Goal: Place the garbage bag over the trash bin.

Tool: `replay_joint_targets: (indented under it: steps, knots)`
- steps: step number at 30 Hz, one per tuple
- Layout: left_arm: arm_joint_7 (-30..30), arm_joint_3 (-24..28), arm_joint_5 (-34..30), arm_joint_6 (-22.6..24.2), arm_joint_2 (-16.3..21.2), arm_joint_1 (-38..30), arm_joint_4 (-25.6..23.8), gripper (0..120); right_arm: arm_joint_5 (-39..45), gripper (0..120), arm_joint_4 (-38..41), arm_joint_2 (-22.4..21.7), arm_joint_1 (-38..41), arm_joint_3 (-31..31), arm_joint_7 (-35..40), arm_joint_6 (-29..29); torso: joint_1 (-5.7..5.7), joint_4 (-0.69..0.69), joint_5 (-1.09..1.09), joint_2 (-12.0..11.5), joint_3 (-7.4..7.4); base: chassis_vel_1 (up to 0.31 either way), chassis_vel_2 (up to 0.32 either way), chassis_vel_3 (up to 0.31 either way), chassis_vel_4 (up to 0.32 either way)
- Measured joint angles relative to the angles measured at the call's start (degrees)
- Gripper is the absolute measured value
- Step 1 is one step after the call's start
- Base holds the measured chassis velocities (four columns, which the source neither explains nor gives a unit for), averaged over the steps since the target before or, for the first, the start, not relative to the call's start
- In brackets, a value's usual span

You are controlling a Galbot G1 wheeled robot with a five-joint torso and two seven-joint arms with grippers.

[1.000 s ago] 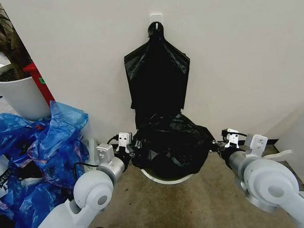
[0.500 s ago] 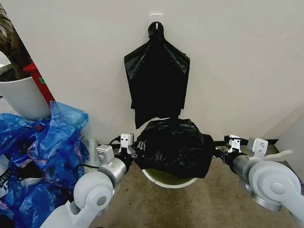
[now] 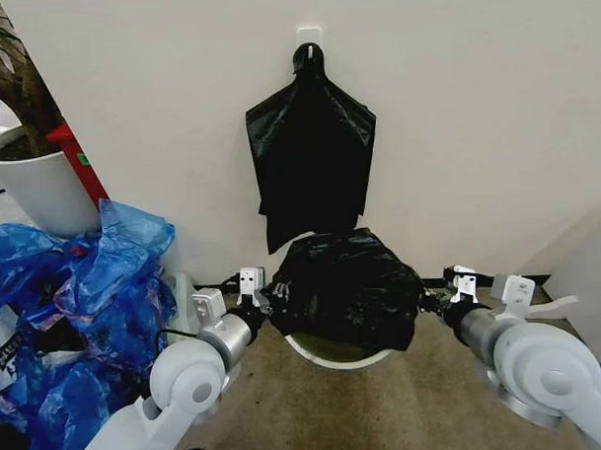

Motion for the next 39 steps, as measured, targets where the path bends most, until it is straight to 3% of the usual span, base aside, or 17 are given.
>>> replay_joint_targets:
  steps: [1,2,11,15,18,20,25,39]
  knots:
    - [0.02,0.01,0.11,-0.01,-0.04,-0.01,0.21,2,0.02,27,0.15,-0.06,-0.06,0.16,0.11,0.04,0.00,0.00,0.00,0.00,0.00,0.000,0.000,0.000,0.000]
    - [0.14,0.19,1.16,-0.17,-0.32,-0.22,2.10,2,0.03,39,1.33,-0.66,-0.64,1.59,1.16,0.38,0.00,-0.01,0.01,0.00,0.00,0.000,0.000,0.000,0.000]
    - [-1.35,1.27,3.53,-1.91,-1.24,-1.19,5.94,2,1.93,67,5.04,-1.65,-0.85,3.84,2.98,2.37,0.00,-0.01,0.00,0.00,0.00,0.000,0.000,0.000,0.000]
    - [-2.47,2.34,6.06,-3.98,-1.39,-1.33,5.71,2,4.96,84,5.12,-0.52,2.96,-0.58,3.24,3.05,0.00,0.00,0.00,0.00,0.01,0.000,0.000,0.000,0.000]
    - [-3.52,3.11,9.99,-7.22,-1.20,-1.47,5.08,2,5.56,97,5.26,1.16,4.95,-2.61,-2.22,-1.26,0.00,0.01,0.01,0.00,0.00,0.000,0.000,0.000,0.000]
    - [-3.69,3.27,11.02,-7.86,-1.06,-1.49,4.87,2,4.30,98,5.26,1.23,5.10,-2.84,-4.96,-2.68,0.00,0.01,0.01,0.00,0.00,0.000,0.000,0.000,0.000]
    - [-0.97,4.01,18.55,-9.54,1.09,-2.19,4.17,2,-10.28,100,5.22,-0.86,7.04,-3.78,-26.35,-9.18,0.00,0.00,0.00,0.00,0.00,0.000,0.000,0.000,0.000]
    - [2.16,4.25,23.51,-10.76,3.12,-3.04,3.11,2,-22.85,100,2.51,-4.82,12.33,-11.91,-42.27,-11.83,0.00,0.00,0.01,0.00,0.01,0.000,0.000,0.000,0.000]
